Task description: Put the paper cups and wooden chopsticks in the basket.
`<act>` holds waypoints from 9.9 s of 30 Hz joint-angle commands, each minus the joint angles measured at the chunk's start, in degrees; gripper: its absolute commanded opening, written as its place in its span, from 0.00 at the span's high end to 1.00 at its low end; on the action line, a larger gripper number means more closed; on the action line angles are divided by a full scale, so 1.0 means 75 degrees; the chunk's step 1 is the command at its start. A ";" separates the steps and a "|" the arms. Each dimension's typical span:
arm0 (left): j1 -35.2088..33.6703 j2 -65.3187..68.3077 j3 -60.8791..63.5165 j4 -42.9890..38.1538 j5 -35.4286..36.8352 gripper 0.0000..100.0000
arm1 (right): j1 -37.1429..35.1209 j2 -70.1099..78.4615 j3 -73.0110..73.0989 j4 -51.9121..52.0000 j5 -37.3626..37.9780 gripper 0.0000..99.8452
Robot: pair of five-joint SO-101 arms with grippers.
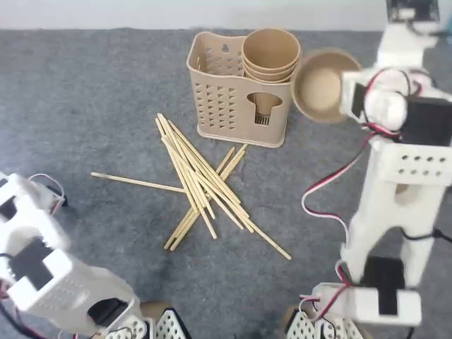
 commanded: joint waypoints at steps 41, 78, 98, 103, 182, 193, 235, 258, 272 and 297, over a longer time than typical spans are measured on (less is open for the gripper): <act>0.0199 0.0047 -0.0170 0.0047 -0.0094 0.80 | -0.1096 0.3616 -0.5251 0.0111 -0.1196 0.75; 0.0164 0.0047 -0.0147 0.0047 -0.0387 0.80 | -0.1776 -0.2655 0.6810 -0.6347 -0.1442 0.99; 0.0176 0.0047 -0.0147 0.0047 -0.0387 0.80 | -0.0756 -0.3604 0.5556 -0.3851 -0.1184 0.99; 0.0199 0.0047 -0.0158 0.0047 -0.0387 0.80 | 0.0615 -0.4343 0.5849 -0.2678 -0.0188 0.99; 0.0152 0.0047 -0.0135 0.0047 -0.0399 0.80 | 0.5902 0.0627 0.5673 0.0651 0.6599 0.99; 0.0141 0.0047 -0.0135 0.0047 -0.0399 0.80 | 0.6675 -0.1916 0.7361 0.0651 0.7666 0.99; 0.0141 0.0047 -0.0123 0.0082 -0.0410 0.80 | 0.7355 -0.4437 0.9483 -0.2702 0.6459 0.99; 0.0141 0.0047 -0.0123 0.0059 -0.0410 0.80 | 0.1612 -0.0018 0.0867 0.0651 -0.0563 0.99; 0.0141 0.0047 -0.0123 0.0059 -0.0410 0.80 | -0.0932 0.1143 -0.3892 0.0147 -0.2966 0.99; 0.0152 0.0047 -0.0123 0.0059 -0.0410 0.80 | -0.1166 0.1963 -0.1125 -0.2374 -0.2919 0.99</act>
